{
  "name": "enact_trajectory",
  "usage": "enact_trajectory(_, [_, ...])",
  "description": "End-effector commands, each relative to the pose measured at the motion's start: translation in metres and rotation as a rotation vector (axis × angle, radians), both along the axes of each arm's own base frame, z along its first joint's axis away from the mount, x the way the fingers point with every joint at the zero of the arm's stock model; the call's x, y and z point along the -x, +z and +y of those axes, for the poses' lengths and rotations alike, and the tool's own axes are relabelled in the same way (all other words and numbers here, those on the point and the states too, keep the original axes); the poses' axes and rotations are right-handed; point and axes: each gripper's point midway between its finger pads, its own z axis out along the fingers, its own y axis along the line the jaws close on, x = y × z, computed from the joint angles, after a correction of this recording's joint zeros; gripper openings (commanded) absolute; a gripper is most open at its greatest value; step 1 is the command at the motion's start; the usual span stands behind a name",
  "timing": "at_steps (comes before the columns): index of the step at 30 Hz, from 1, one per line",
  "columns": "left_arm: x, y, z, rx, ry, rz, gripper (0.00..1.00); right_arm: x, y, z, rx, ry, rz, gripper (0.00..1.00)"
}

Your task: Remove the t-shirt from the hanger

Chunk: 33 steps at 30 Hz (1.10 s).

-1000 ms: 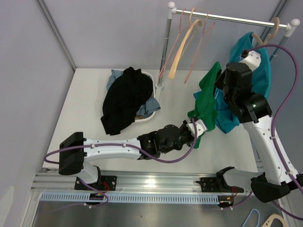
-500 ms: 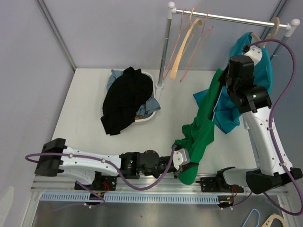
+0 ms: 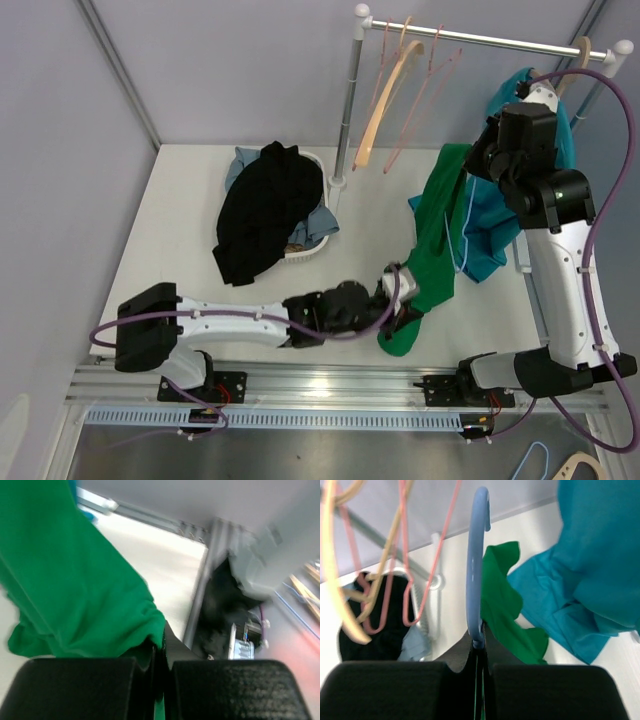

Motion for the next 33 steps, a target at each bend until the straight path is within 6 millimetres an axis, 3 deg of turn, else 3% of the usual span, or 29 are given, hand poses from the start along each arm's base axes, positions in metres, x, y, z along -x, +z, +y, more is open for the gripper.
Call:
enact_trajectory(1, [-0.041,0.058,-0.004,0.096,0.056,0.135,0.01,0.017,0.012,0.019,-0.021,0.142,0.023,0.00])
enact_trajectory(2, [-0.060,0.050,0.004,0.051,0.110,0.152,0.01,0.023,0.000,0.021,-0.021,0.158,0.076,0.00])
enact_trajectory(5, [-0.099,0.056,0.016,0.047,0.259,0.139,0.01,0.033,-0.026,0.032,-0.011,0.218,0.169,0.00])
enact_trajectory(8, [-0.117,0.043,0.027,0.026,0.327,0.144,0.01,0.043,-0.048,0.030,0.031,0.223,0.230,0.00])
enact_trajectory(11, [-0.119,0.034,0.031,0.012,0.340,0.168,0.01,0.052,-0.043,0.027,0.031,0.228,0.214,0.00])
enact_trajectory(13, [-0.116,0.025,0.033,-0.003,0.335,0.190,0.01,0.059,-0.027,0.024,0.030,0.224,0.174,0.00])
enact_trajectory(17, [-0.101,0.035,0.040,0.019,0.285,0.217,0.01,0.050,0.002,0.003,0.086,0.131,0.054,0.00])
enact_trajectory(20, [-0.086,0.060,0.056,0.045,0.249,0.223,0.01,0.031,0.019,0.000,0.107,0.095,-0.050,0.00])
enact_trajectory(22, [-0.082,0.101,0.074,0.087,0.256,0.215,0.01,0.013,0.036,0.002,0.106,0.083,-0.143,0.00])
enact_trajectory(23, [-0.081,0.089,0.092,-0.005,0.277,0.239,0.01,0.004,0.034,0.004,0.122,0.085,-0.152,0.00])
enact_trajectory(24, [-0.080,0.122,0.108,0.034,0.290,0.214,0.01,-0.004,0.038,0.006,0.125,0.083,-0.173,0.00])
enact_trajectory(25, [-0.083,0.141,0.123,0.041,0.312,0.194,0.01,-0.012,0.046,0.004,0.124,0.062,-0.205,0.00])
enact_trajectory(27, [-0.098,0.152,0.163,0.004,0.414,0.199,0.01,-0.029,0.050,0.005,0.136,0.041,-0.223,0.00])
enact_trajectory(28, [-0.109,0.177,0.191,0.053,0.466,0.176,0.01,-0.035,0.055,0.004,0.140,0.021,-0.239,0.00])
enact_trajectory(30, [-0.108,0.191,0.216,0.059,0.466,0.195,0.00,-0.052,0.062,0.003,0.151,-0.009,-0.248,0.00])
enact_trajectory(31, [-0.120,0.206,0.237,0.092,0.515,0.197,0.01,-0.057,0.064,0.002,0.159,-0.017,-0.245,0.00])
enact_trajectory(33, [-0.116,0.222,0.249,0.111,0.483,0.227,0.01,-0.073,0.074,0.005,0.168,-0.032,-0.258,0.00])
